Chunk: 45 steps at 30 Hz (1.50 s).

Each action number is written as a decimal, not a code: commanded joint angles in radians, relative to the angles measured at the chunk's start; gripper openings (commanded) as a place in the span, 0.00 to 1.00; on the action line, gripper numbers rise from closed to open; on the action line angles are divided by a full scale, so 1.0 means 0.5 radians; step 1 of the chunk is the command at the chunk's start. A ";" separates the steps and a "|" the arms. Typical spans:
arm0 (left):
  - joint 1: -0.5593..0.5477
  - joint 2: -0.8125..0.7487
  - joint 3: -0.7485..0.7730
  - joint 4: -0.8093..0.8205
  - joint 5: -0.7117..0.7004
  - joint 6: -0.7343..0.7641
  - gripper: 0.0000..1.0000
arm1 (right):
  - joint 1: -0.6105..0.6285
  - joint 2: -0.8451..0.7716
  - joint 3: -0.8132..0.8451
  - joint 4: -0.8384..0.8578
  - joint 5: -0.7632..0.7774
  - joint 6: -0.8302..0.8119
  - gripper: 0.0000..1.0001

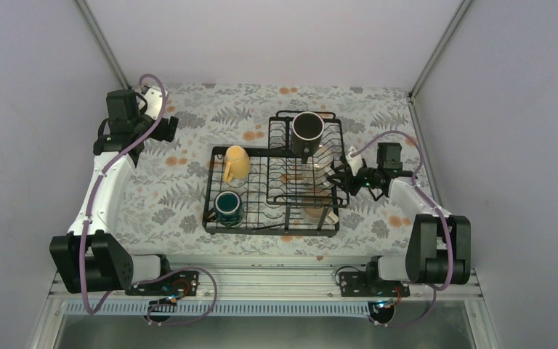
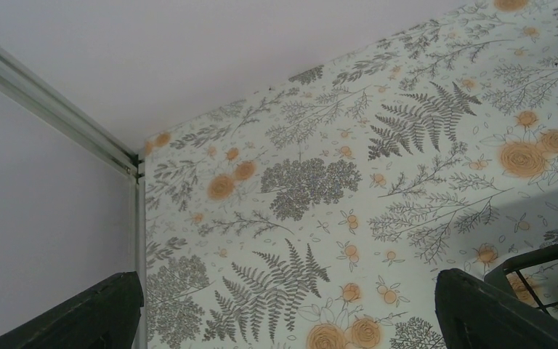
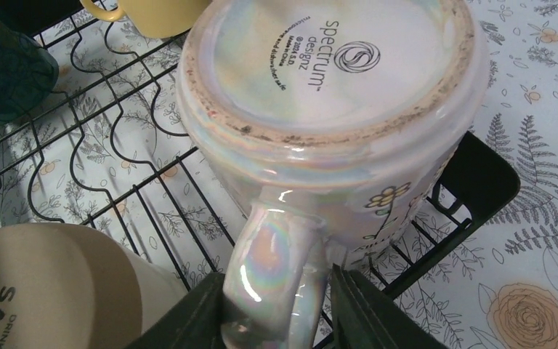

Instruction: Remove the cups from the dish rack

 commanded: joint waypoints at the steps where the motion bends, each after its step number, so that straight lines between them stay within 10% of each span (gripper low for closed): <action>1: -0.010 -0.001 -0.010 0.043 0.031 0.007 1.00 | 0.022 -0.050 0.033 0.088 0.050 0.027 0.33; 22: -0.010 -0.020 -0.022 0.018 -0.019 0.028 1.00 | -0.141 -0.138 -0.160 0.315 -0.220 0.073 0.04; 45: -0.056 0.048 0.025 0.025 -0.147 0.089 1.00 | -0.518 0.137 0.388 -0.260 -0.826 -0.044 0.04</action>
